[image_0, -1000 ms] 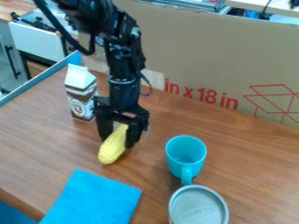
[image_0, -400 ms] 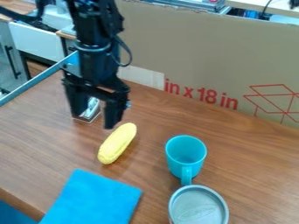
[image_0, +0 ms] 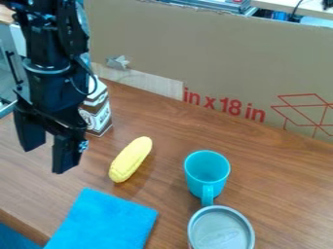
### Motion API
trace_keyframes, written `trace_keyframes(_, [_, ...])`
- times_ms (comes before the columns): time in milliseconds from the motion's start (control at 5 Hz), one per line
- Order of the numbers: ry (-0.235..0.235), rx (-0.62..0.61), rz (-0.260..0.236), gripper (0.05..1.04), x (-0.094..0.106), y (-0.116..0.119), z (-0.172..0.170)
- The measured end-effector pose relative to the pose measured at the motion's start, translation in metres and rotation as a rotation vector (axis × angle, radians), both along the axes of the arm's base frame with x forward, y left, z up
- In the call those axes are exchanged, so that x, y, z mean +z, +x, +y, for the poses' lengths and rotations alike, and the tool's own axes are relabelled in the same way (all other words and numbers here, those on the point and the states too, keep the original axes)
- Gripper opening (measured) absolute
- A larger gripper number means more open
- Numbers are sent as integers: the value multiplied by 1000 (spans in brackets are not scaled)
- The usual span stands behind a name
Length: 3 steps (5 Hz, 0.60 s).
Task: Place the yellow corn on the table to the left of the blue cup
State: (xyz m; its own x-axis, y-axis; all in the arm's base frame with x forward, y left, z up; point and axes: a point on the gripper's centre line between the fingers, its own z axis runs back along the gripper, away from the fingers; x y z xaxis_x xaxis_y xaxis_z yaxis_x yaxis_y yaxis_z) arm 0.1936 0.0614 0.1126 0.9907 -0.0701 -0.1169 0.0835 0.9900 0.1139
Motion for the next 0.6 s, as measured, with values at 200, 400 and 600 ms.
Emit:
trace_keyframes(200, [-1, -6, 1, 1001, 0, 0, 1])
trace_keyframes(400, [-2, -5, 1, 1001, 0, 0, 0])
trace_keyframes(600, [-2, -5, 1, 1001, 0, 0, 0])
